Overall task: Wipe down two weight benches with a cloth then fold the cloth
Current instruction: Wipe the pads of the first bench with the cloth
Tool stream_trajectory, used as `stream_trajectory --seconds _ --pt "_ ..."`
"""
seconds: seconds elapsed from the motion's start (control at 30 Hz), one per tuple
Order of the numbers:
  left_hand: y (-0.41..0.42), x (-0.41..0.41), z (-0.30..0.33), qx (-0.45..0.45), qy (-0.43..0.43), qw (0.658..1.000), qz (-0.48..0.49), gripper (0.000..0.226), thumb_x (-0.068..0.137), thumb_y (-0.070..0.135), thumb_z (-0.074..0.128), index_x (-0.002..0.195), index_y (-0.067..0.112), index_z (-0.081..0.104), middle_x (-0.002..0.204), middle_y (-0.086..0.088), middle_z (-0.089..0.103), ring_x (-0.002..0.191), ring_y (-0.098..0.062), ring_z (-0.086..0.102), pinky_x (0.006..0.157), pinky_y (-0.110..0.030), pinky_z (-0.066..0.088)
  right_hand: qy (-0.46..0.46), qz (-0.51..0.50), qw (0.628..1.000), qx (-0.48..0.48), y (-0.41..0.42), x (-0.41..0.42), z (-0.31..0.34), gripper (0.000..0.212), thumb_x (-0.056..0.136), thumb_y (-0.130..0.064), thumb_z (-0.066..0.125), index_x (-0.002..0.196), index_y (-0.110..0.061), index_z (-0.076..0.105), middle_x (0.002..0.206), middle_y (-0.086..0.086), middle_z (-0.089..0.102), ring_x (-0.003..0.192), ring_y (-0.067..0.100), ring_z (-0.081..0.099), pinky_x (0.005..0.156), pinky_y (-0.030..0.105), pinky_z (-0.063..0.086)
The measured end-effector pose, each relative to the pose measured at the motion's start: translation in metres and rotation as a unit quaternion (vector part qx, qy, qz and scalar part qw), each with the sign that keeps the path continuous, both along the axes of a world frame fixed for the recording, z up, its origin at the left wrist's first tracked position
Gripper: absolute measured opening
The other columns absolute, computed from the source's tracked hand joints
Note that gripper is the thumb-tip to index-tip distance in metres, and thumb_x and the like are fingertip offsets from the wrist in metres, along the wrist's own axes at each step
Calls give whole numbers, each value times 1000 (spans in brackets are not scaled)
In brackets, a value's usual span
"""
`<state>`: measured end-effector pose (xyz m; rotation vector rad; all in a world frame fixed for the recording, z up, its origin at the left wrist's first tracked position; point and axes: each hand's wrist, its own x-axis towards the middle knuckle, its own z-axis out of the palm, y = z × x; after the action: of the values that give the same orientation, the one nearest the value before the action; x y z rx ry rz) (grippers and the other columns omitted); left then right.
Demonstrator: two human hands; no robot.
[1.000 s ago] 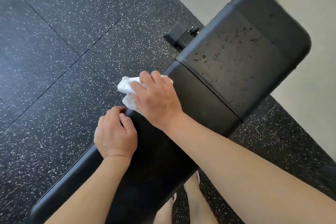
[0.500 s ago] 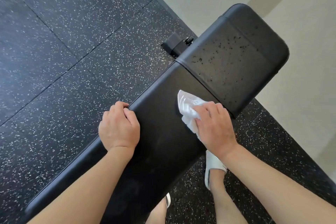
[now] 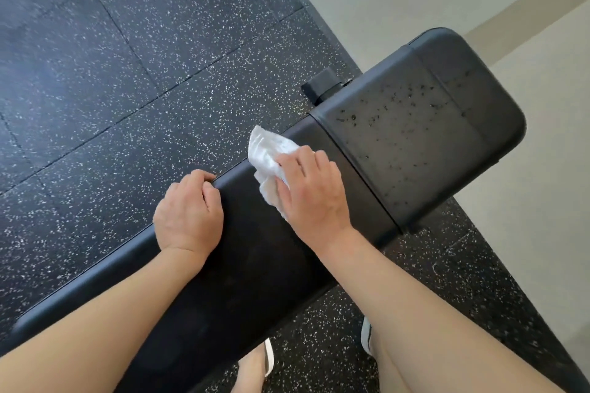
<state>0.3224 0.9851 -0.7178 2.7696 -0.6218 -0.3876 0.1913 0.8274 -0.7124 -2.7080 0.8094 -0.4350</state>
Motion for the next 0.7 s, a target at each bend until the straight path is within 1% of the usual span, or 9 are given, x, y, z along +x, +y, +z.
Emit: stream_trajectory --seconds 0.13,0.2,0.27,0.3,0.37,0.43,0.57,0.63,0.7 --pt "-2 -1 1 12 1 1000 4 44 95 37 24 114 25 63 90 7 53 97 -31 57 77 -41 34 1 111 993 26 28 -74 -4 18 97 -29 65 112 -19 68 101 2 58 85 24 52 73 40 47" --pt "-2 -1 1 10 2 1000 8 45 95 37 24 113 25 63 90 4 57 96 -32 58 78 -43 37 10 165 985 41 28 -100 -6 22 95 -26 67 116 -20 68 104 1 60 86 23 53 74 39 48" --pt "-4 -4 2 4 1 1000 16 45 96 36 25 113 23 65 94 -3 65 95 -32 58 79 -45 40 6 215 976 30 12 -108 -4 19 97 -28 65 111 -18 71 101 2 61 82 23 53 71 37 48" --pt "-5 -4 3 4 -2 1000 18 45 96 36 25 113 23 65 95 -5 67 95 -33 58 78 -45 41 1 220 975 20 1 -103 -3 19 98 -28 63 107 -16 72 98 4 62 78 24 51 67 38 47" --pt "-5 -4 3 1 -5 1000 24 44 96 35 27 112 22 66 94 -6 67 94 -33 58 77 -44 41 -3 169 986 1 -25 -76 -1 20 98 -28 61 104 -12 72 94 8 61 76 28 51 63 43 46" --pt "-3 -3 1 -2 -5 1000 24 42 97 35 29 111 23 66 93 -5 68 94 -33 59 76 -43 39 -3 96 995 -15 -41 -37 1 23 99 -28 58 103 -8 70 94 11 61 77 31 52 63 45 47" --pt "-1 -2 -1 -8 -2 1000 25 40 97 34 31 109 25 68 93 -2 68 96 -31 60 74 -38 35 0 -5 1000 1 -18 23 6 29 97 -34 52 104 -9 67 97 11 60 80 30 53 64 43 45" --pt "1 0 -1 -16 4 999 30 38 97 34 32 108 28 68 94 2 68 96 -28 60 74 -37 34 -4 0 1000 20 14 23 4 27 98 -36 55 105 -12 64 98 8 57 81 28 50 66 40 41" --pt "2 3 -1 -25 21 999 41 37 95 36 33 106 32 69 95 5 70 95 -24 60 74 -37 35 -12 53 998 38 51 0 1 21 98 -35 60 103 -14 62 96 6 54 82 26 46 69 38 38"
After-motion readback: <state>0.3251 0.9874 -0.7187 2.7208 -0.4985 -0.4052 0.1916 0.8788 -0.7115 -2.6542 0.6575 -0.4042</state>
